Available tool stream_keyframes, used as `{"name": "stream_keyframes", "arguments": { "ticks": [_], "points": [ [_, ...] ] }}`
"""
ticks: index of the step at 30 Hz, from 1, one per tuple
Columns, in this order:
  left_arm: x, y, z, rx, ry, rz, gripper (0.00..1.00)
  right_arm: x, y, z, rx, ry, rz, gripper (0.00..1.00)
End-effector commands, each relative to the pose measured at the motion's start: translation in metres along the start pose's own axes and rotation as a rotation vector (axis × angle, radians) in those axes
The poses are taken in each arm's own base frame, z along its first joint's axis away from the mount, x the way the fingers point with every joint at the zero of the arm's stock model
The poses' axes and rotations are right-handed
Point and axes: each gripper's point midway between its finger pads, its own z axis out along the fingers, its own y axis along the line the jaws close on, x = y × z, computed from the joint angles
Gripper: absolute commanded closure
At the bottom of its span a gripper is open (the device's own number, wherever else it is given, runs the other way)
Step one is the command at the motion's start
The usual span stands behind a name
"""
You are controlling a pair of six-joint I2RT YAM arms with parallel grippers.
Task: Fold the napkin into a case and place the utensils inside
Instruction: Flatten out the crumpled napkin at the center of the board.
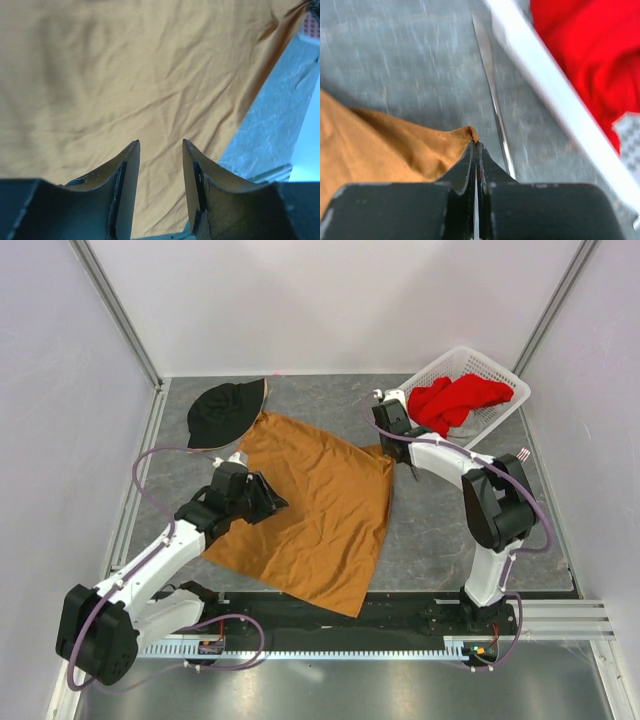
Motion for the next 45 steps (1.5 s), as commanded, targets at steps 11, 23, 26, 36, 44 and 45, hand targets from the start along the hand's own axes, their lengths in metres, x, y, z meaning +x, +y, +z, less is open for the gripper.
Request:
{"name": "stream_keyframes", "arguments": {
  "ticks": [11, 23, 26, 36, 44, 45],
  "points": [
    [-0.022, 0.040, 0.002, -0.213, -0.096, -0.064, 0.52, -0.113, -0.016, 0.049, 0.252, -0.214, -0.004, 1.00],
    [0.022, 0.089, 0.059, -0.388, 0.083, -0.192, 0.57, -0.120, -0.012, 0.048, 0.159, -0.266, 0.104, 1.00],
    [0.049, 0.105, 0.054, -0.390, 0.121, -0.218, 0.59, -0.127, -0.024, 0.057, 0.176, -0.272, 0.134, 1.00],
    [0.039, 0.044, 0.029, -0.112, 0.116, -0.102, 0.57, -0.129, 0.016, 0.046, -0.053, -0.191, 0.080, 0.58],
    [-0.016, 0.018, -0.011, -0.163, -0.036, -0.027, 0.46, -0.066, 0.015, -0.042, -0.119, -0.030, 0.113, 0.02],
    [-0.020, 0.019, -0.011, -0.175, -0.058, -0.027, 0.46, -0.050, 0.023, -0.051, -0.180, 0.015, 0.143, 0.02]
  ]
}}
